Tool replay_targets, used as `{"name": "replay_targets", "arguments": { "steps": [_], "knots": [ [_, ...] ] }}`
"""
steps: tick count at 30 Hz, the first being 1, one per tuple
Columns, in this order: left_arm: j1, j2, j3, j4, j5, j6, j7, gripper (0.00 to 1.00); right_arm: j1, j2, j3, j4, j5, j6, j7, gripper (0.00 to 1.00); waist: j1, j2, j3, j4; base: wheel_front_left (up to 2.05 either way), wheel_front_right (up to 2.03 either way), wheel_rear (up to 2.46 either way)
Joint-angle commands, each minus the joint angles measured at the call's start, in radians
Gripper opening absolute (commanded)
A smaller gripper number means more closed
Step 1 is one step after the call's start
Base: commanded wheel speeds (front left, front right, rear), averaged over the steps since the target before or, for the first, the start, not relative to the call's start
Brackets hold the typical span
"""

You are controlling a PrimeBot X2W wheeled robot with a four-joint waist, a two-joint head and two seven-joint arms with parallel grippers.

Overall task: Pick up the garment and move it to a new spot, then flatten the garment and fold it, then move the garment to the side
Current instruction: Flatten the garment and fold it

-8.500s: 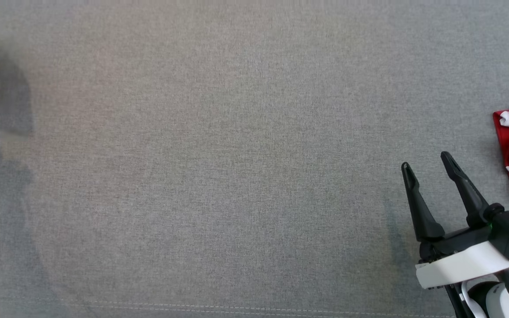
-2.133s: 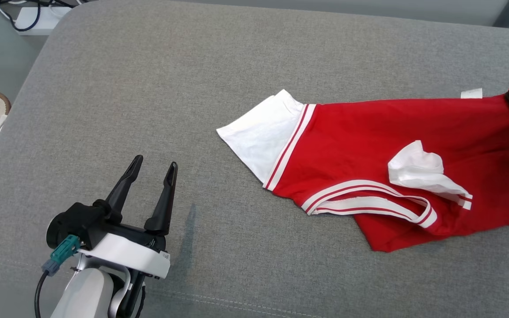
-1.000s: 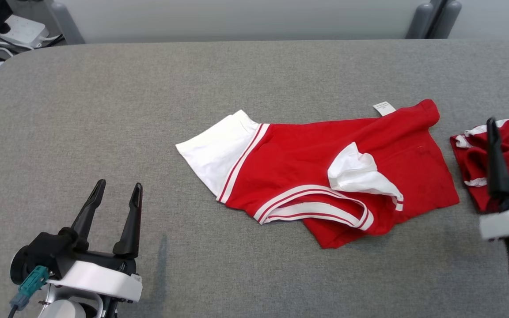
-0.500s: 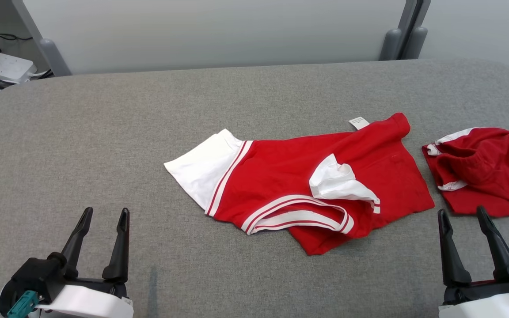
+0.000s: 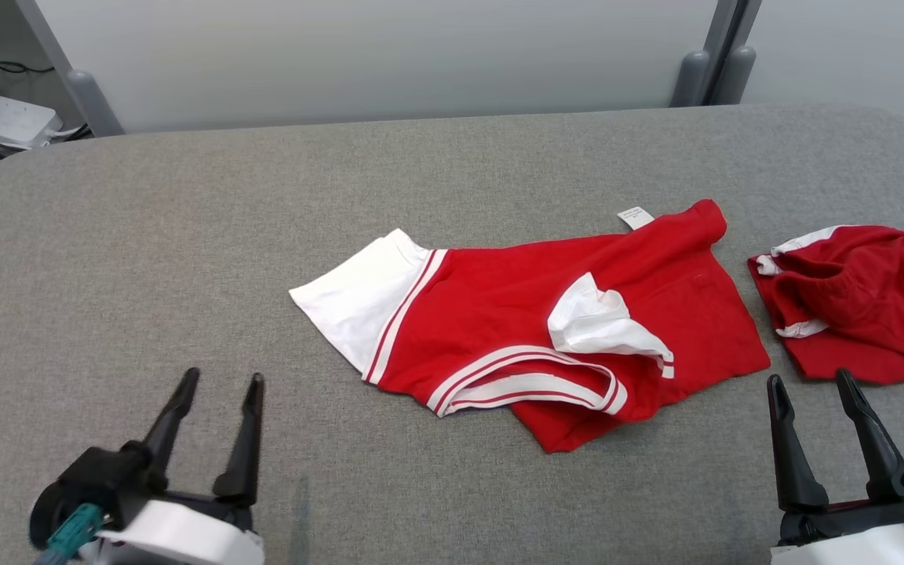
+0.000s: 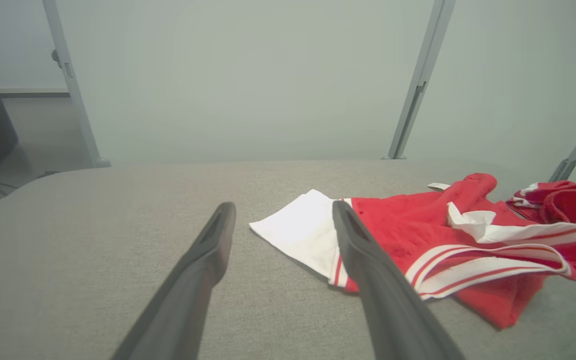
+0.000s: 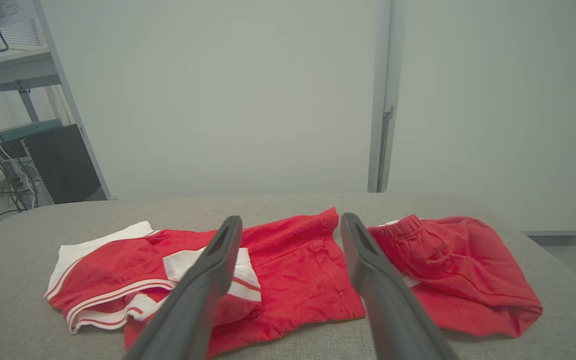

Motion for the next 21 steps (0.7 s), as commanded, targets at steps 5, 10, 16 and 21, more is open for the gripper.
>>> {"name": "replay_targets", "arguments": {
  "steps": [5,10,16,21],
  "knots": [
    [-0.203,-0.04,-0.117,-0.007,0.017,-0.086,0.071,1.0,-0.024,-0.014,0.01,-0.043,0.009,0.004,-0.001,1.0,0.0,-0.0001,0.04,-0.009,0.0,0.0,0.0],
    [-0.391,-0.14,-0.279,0.134,0.01,-0.138,0.165,1.0,-0.046,-0.011,0.009,-0.05,0.01,0.004,0.0,1.0,0.0,-0.0001,0.097,-0.057,0.0,0.0,0.0],
    [-0.581,-0.188,-0.397,0.372,-0.047,-0.16,0.236,1.0,-0.084,-0.001,0.028,-0.037,0.02,0.004,-0.002,1.0,0.0,-0.0001,0.157,-0.152,0.0,0.0,0.0],
    [-0.685,-0.197,-0.436,0.54,-0.098,-0.164,0.242,1.0,-0.109,0.008,0.039,-0.014,0.034,0.004,-0.004,1.0,0.0,-0.0001,0.186,-0.217,0.0,0.0,0.0]
  ]
}}
